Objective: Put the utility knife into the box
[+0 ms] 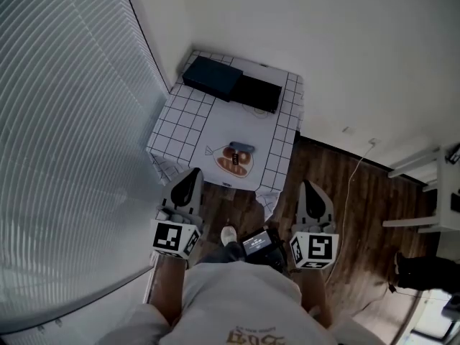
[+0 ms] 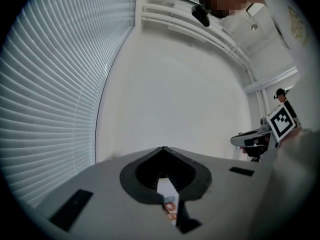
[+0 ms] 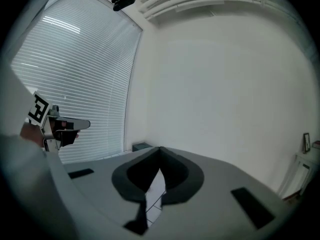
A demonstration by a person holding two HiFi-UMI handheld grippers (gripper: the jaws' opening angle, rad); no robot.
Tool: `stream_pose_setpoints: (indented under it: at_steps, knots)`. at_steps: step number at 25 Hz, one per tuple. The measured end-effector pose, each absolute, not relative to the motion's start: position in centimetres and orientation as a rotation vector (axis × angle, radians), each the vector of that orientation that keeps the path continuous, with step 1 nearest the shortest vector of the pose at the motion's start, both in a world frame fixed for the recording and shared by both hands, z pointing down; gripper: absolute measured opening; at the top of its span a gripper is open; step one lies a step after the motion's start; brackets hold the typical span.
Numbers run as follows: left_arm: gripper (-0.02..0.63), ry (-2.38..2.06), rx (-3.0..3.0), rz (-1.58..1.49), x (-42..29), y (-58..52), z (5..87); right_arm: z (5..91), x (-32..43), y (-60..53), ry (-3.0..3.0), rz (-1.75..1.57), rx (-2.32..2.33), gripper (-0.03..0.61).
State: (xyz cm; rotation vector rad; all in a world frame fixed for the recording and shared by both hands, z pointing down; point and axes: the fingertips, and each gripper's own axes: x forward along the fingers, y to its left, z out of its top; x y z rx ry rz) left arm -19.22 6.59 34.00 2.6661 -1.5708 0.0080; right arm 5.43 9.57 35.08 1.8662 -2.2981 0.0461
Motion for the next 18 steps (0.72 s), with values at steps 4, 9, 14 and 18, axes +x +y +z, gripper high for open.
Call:
stream_pose_setpoints:
  at_steps: [4, 9, 14, 18]
  knots:
    - [0.008, -1.583, 2.662, 0.003, -19.7, 4.7, 33.7, 35.1, 5.6, 8.0, -2.296, 0.061, 1.882, 0.007]
    - [0.008, -1.614, 2.652, 0.013, -19.5, 1.6, 33.3, 35.0, 6.1, 4.4, -2.309, 0.063, 1.890, 0.008]
    - [0.008, -1.651, 2.643, -0.025, -19.1, -2.4, 32.4, 34.5, 6.5, -0.4, -2.367, 0.053, 1.879, 0.006]
    - [0.008, -1.684, 2.632, -0.010, -18.5, -6.2, 32.0, 34.2, 7.5, -4.6, -2.379, 0.055, 1.868, 0.006]
